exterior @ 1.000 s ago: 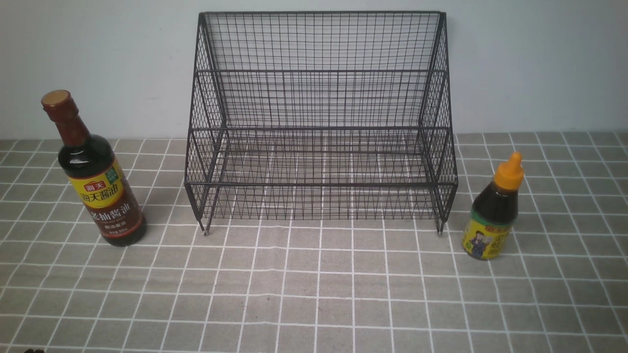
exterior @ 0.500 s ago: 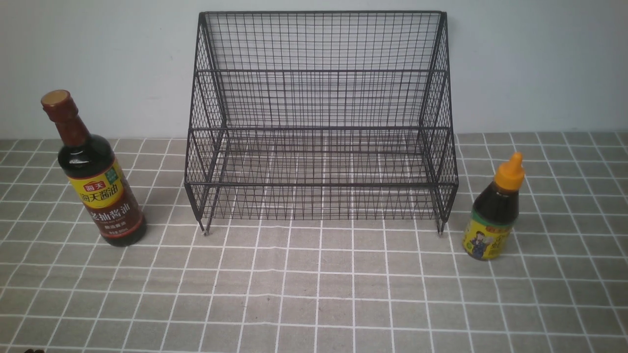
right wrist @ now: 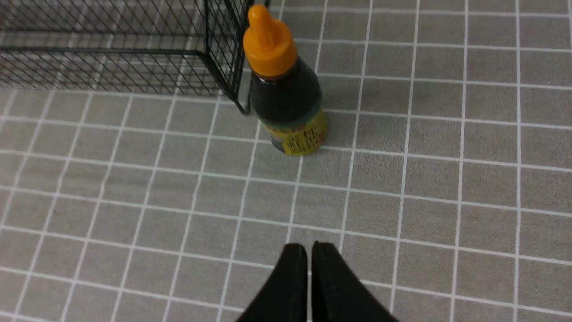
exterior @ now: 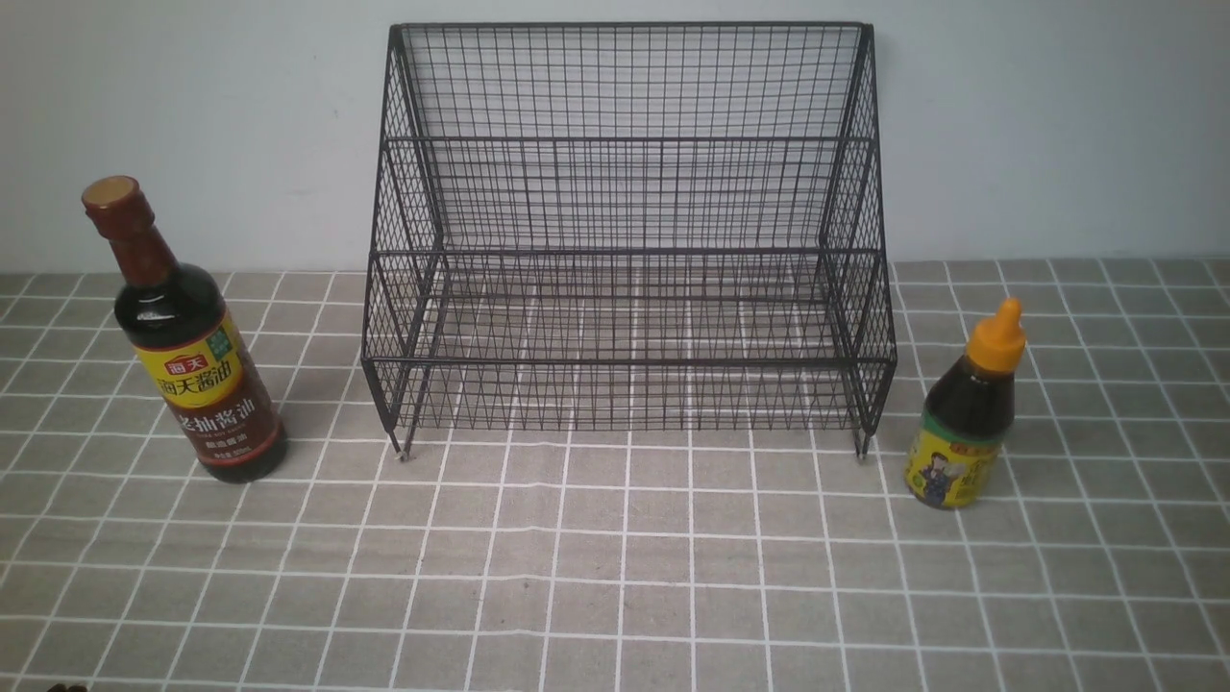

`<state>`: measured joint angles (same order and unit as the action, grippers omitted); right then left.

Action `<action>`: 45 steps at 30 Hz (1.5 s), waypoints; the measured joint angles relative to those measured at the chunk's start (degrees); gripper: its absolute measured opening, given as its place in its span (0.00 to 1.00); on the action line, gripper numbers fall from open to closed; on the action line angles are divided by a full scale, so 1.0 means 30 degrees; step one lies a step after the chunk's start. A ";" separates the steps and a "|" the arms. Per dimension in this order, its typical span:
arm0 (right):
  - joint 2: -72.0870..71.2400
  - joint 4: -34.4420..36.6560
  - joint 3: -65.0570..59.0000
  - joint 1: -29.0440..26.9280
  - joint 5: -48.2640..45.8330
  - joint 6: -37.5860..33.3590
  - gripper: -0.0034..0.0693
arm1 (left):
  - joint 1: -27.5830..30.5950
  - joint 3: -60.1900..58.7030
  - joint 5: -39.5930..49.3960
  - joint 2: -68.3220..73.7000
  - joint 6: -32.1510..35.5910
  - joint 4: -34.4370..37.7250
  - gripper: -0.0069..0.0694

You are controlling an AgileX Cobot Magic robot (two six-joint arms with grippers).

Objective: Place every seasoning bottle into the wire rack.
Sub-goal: Use the right arm to grab the condiment bottle closest to it, then use the right arm to put the condiment bottle back on the shelf

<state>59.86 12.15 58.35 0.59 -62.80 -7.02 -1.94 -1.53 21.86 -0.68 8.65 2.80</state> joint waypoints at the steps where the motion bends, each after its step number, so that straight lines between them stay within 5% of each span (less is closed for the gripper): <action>1: 0.0655 -0.0023 0.0522 0.0000 -0.0353 -0.0194 0.08 | 0.0000 0.0000 0.0000 0.0000 0.0000 0.0000 0.08; 7: 0.5730 -0.0387 0.4215 0.1368 -0.1397 -0.1223 0.22 | 0.0000 0.0000 0.0000 0.0000 0.0000 0.0000 0.08; 16: 0.9477 -0.2612 0.5827 0.3596 0.1263 0.0496 0.64 | 0.0000 0.0000 0.0000 0.0000 0.0000 0.0000 0.08; 22: 1.1243 -0.2782 0.5827 0.3704 0.2930 0.0967 0.76 | 0.0000 0.0000 0.0000 0.0000 0.0000 0.0000 0.08; 27: 1.2388 -0.3059 0.5827 0.3704 0.3214 0.1174 0.73 | 0.0000 0.0000 0.0000 0.0000 0.0000 0.0000 0.08; 32: 1.2827 -0.3184 0.5870 0.3704 0.3071 0.1098 0.44 | 0.0000 0.0000 0.0000 0.0000 0.0000 0.0000 0.08; 45: 0.9521 -0.2809 1.1782 0.3816 -0.1824 0.0165 0.46 | 0.0000 0.0000 0.0000 0.0000 0.0000 0.0000 0.08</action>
<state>88.42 3.73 93.69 12.04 -68.27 -6.53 -1.94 -1.53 21.86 -0.68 8.65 2.80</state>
